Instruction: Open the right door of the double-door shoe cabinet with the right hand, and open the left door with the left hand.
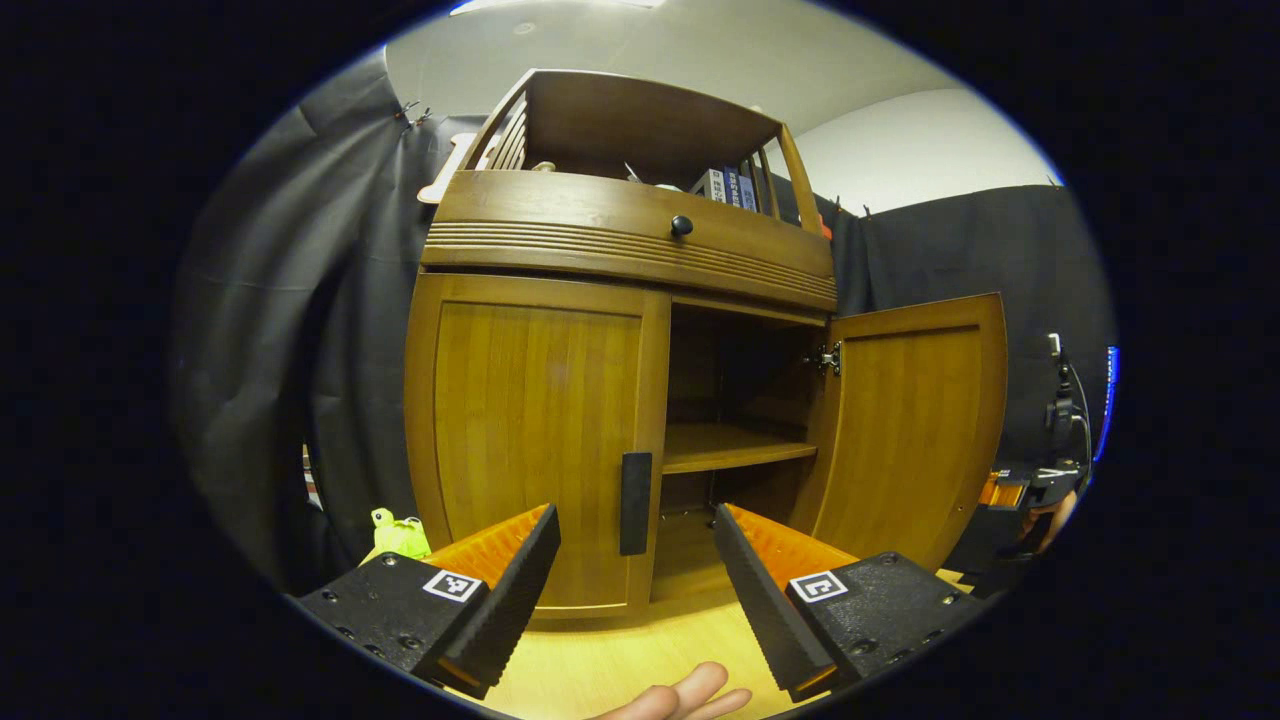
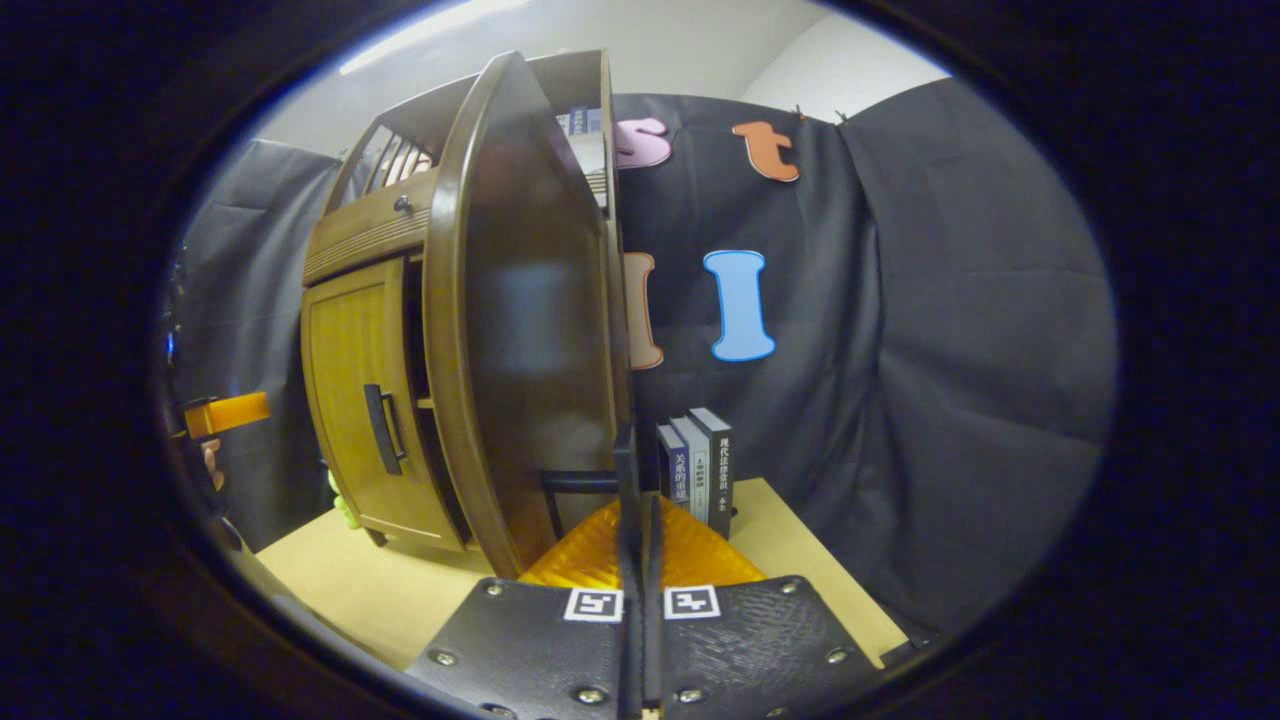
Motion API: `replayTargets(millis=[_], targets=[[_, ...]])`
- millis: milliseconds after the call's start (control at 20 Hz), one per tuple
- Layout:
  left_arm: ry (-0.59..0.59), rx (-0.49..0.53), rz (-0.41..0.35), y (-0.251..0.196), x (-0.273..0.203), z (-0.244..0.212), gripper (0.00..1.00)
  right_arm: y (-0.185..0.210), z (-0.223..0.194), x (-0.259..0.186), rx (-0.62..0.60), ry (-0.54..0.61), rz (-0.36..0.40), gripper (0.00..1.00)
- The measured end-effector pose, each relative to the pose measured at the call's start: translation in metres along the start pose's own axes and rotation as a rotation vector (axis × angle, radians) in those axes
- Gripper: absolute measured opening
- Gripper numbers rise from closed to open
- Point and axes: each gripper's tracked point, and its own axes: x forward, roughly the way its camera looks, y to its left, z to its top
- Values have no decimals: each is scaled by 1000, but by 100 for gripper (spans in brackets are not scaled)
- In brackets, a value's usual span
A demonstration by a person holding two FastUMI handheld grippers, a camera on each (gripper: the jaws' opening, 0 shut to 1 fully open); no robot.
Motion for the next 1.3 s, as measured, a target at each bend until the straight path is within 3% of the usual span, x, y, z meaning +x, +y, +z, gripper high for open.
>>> replayTargets(millis=[50,150,300,350,400,600,650,700,850,900,950,1100,1250,1300], targets=[[3,0,3,0,2,-1,92,-5,0,1,3,-5,13,1],[5,5,7,1,9,-4,96,-12,1,4,33,-22,39,1],[20,10,35,6,22,-10,93,-15,3,5,60,-52,67,1],[5,10,62,12,27,-8,96,-15,2,6,52,-52,72,1],[0,5,80,16,32,-8,93,-15,1,3,40,-51,75,1],[32,-9,87,18,56,-24,92,-16,-1,5,-3,-50,66,2],[31,-16,77,17,62,-27,95,-14,-1,5,-6,-54,74,8],[37,-21,61,13,69,-30,92,-18,-1,2,-13,-58,61,14],[67,-18,35,9,89,-44,92,-39,-3,-11,-15,-64,24,51],[77,-21,35,7,95,-50,95,-48,-3,-19,6,-66,4,58],[82,-25,36,6,100,-54,92,-55,-2,-27,41,-73,7,65],[52,-31,12,-2,120,-59,96,-60,0,-50,151,-103,22,81],[70,-17,39,2,139,-78,91,-72,-3,-69,115,-115,-49,92],[77,-10,50,2,146,-85,96,-70,-1,-76,106,-121,-62,94]])
